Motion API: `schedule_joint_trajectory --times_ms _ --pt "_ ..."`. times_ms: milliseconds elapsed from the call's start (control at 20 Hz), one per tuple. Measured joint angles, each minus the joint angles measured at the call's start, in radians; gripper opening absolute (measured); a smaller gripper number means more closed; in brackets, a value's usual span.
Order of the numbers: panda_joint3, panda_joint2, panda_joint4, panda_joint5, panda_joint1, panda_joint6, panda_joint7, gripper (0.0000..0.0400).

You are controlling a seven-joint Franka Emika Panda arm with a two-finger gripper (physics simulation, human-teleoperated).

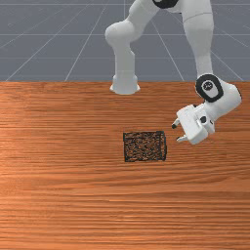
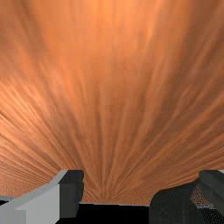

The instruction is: Rotate the holder till the hole upward

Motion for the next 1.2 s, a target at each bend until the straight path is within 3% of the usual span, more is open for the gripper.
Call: schedule_joint_trajectory --times_ms 150,250,400,450,500,600,750,800,900,950,1000,1100,1200 --pt "-0.028 0.111 0.192 -0.031 0.01 -0.147 -0.063 0.04" --pt "0.0 0.084 0.137 0.017 -0.007 -0.028 -0.008 0.04" --pt "-0.001 0.143 0.248 0.028 -0.031 -0.057 -0.052 0.04" --pt "-0.015 0.204 0.355 0.018 -0.037 -0.132 -0.087 0.04" --pt "0.007 0.113 0.201 0.039 -0.057 0.025 -0.056 0.04" --pt "-0.018 0.106 0.164 0.008 -0.054 0.029 -0.053 0.04" --pt "-0.04 0.051 0.049 -0.019 -0.083 0.136 -0.055 0.04" --pt "-0.071 0.001 -0.045 -0.062 -0.07 0.284 0.028 0.04" --pt "-0.059 -0.011 -0.071 -0.074 -0.111 0.297 -0.075 0.04" --pt "-0.065 0.011 -0.039 -0.052 -0.108 0.23 -0.057 0.04" --pt "-0.074 -0.02 -0.099 -0.095 -0.117 0.323 -0.076 0.04" --pt "-0.08 -0.024 -0.11 -0.091 -0.128 0.328 -0.076 0.04" --pt "-0.107 -0.038 -0.154 -0.143 -0.131 0.387 -0.081 0.04"
